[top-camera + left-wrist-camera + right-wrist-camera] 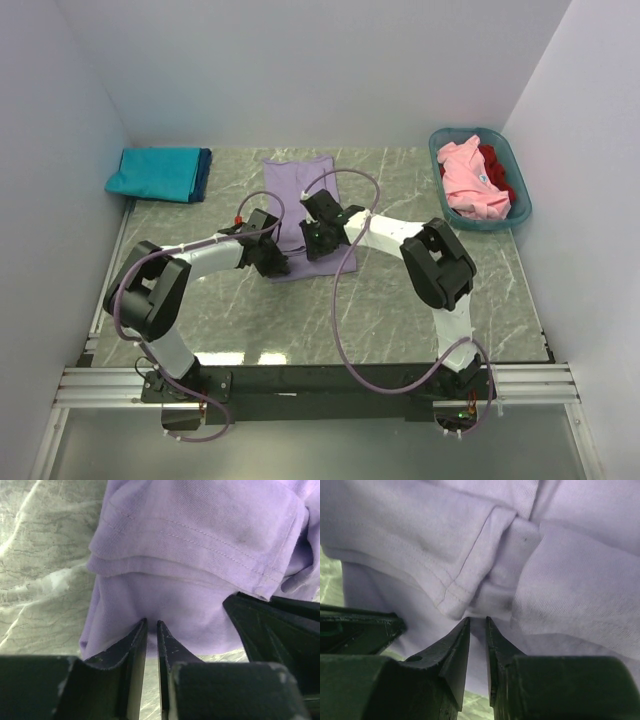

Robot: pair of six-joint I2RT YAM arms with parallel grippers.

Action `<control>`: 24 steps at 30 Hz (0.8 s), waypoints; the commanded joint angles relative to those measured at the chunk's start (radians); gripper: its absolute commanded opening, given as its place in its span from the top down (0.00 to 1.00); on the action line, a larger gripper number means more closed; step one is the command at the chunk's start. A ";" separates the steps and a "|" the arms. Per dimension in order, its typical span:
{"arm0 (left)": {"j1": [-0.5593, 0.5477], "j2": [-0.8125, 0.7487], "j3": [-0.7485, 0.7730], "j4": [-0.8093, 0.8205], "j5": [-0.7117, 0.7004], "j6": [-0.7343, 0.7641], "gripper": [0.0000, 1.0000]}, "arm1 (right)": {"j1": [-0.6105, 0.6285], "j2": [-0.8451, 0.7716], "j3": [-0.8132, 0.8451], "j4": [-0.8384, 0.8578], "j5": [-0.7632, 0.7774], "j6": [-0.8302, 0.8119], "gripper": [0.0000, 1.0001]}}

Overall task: Fold and stack the t-shirts
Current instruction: Fold the tshirt

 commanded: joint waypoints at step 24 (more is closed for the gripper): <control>-0.003 -0.044 -0.021 -0.091 -0.031 0.027 0.80 | -0.114 -0.005 0.279 0.047 -0.070 -0.046 0.71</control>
